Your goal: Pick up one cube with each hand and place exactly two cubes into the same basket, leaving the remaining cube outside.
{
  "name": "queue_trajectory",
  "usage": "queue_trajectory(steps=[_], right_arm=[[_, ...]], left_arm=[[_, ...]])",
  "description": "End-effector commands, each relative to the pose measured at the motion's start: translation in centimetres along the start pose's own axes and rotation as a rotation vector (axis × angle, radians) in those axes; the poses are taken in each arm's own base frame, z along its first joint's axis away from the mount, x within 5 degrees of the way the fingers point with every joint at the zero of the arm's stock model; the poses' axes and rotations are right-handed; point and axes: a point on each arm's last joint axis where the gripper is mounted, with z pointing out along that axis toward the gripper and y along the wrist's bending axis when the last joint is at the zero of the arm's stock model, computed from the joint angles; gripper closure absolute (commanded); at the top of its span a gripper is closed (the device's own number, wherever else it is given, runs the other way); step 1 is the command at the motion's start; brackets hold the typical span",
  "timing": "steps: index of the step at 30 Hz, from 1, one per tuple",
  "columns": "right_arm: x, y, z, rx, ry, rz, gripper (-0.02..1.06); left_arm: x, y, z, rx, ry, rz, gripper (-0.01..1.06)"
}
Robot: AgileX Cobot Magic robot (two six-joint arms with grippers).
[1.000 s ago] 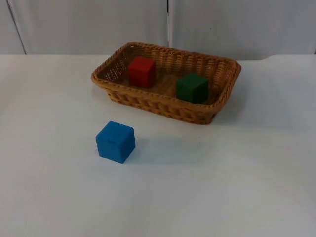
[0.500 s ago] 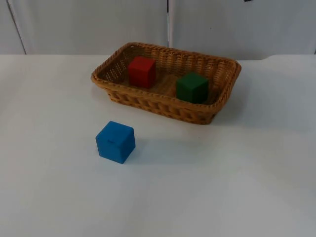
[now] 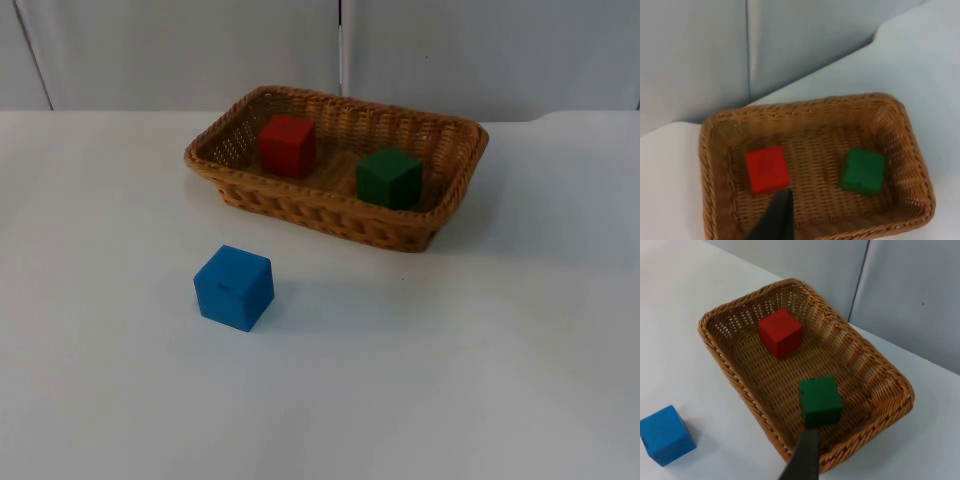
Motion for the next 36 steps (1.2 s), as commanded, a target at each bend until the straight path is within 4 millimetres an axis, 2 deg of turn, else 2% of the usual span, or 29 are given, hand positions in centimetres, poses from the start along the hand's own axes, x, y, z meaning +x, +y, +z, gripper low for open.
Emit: queue_trajectory(steps=[1, 2, 4, 8, 9, 16, 22, 23, 28, 29, 35, 36], right_arm=[[0.0, 0.0, -0.2, 0.003, -0.013, -0.007, 0.29], [0.0, 0.0, -0.2, 0.003, -0.013, -0.010, 0.29], [0.0, 0.0, -0.2, 0.003, -0.015, -0.010, 0.29], [-0.1, 0.0, -0.2, 0.004, -0.023, -0.010, 0.29], [-0.1, 0.0, -0.2, 0.004, -0.023, -0.010, 0.29], [0.2, 0.1, -0.2, -0.003, 0.008, 0.005, 0.29], [1.5, 0.3, 0.1, -0.013, 0.035, 0.028, 0.29], [2.1, 0.4, 0.1, -0.013, 0.038, 0.030, 0.29], [4.8, 0.7, -1.9, -0.005, -0.016, 0.052, 0.29], [4.8, 0.7, -1.9, -0.005, -0.016, 0.052, 0.29], [6.7, 1.0, -5.4, -0.007, -0.035, 0.080, 0.29], [6.7, 1.0, -5.4, -0.007, -0.035, 0.080, 0.29]], left_arm=[[0.1, -1.0, -2.1, -0.028, -0.064, 0.001, 0.00], [0.4, -1.2, -3.0, -0.050, -0.091, 0.004, 0.00], [1.2, -1.2, -3.3, -0.072, -0.097, 0.004, 0.00], [4.4, -1.7, -4.8, -0.133, -0.111, 0.004, 0.00], [4.4, -1.7, -4.8, -0.133, -0.111, 0.004, 0.00], [9.8, -2.5, -6.5, -0.191, -0.161, -0.023, 0.00], [11.6, -3.0, -7.5, -0.203, -0.174, -0.026, 0.00], [12.0, -3.2, -7.7, -0.202, -0.171, -0.027, 0.00], [14.7, -3.8, -8.8, -0.211, -0.185, -0.036, 0.00], [14.7, -3.8, -8.8, -0.211, -0.185, -0.036, 0.00], [18.2, -4.8, -11.0, -0.245, -0.267, -0.031, 0.00], [18.2, -4.8, -11.0, -0.245, -0.267, -0.031, 0.00]])
